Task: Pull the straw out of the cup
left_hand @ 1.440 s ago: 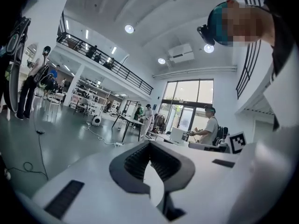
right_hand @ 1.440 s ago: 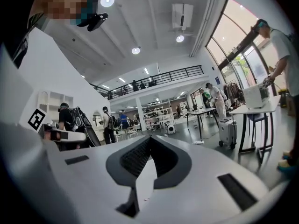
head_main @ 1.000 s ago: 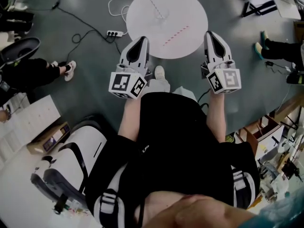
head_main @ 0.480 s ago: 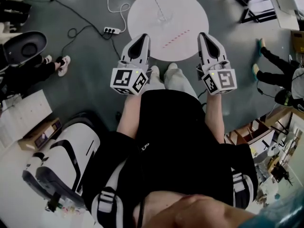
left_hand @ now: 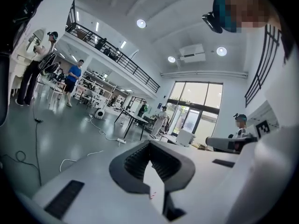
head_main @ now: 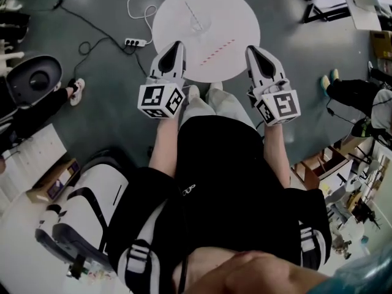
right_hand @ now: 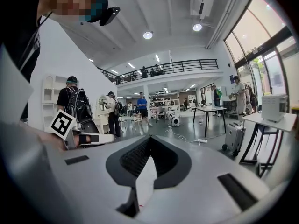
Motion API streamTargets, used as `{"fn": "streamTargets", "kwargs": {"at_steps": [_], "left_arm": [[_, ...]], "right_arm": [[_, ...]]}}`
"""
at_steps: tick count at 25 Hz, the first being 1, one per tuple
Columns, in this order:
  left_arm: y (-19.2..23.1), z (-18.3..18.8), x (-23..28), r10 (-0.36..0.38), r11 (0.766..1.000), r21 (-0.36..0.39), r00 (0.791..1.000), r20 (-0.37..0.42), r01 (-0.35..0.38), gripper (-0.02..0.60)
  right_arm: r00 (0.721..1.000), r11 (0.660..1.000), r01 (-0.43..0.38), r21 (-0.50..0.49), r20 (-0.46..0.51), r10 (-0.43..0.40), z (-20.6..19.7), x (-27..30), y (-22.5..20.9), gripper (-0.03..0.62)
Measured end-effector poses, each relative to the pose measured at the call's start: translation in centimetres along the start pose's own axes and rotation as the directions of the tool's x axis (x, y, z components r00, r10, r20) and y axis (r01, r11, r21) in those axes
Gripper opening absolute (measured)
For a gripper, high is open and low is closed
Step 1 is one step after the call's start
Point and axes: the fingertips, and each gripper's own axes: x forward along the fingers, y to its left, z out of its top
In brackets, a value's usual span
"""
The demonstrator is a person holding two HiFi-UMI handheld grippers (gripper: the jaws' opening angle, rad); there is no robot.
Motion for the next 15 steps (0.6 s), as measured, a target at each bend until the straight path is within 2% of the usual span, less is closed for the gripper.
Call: {"fn": "streamTargets", "kwargs": {"at_steps": [15], "left_arm": [[1.5, -4.6, 5.1, 0.002, 1.0, 0.012, 0.994, -0.107, -0.001, 0.009]], "right_arm": [[0.998, 1.0, 0.013, 0.018, -0.062, -0.012, -1.7, -0.9, -1.5, 0.015]]}}
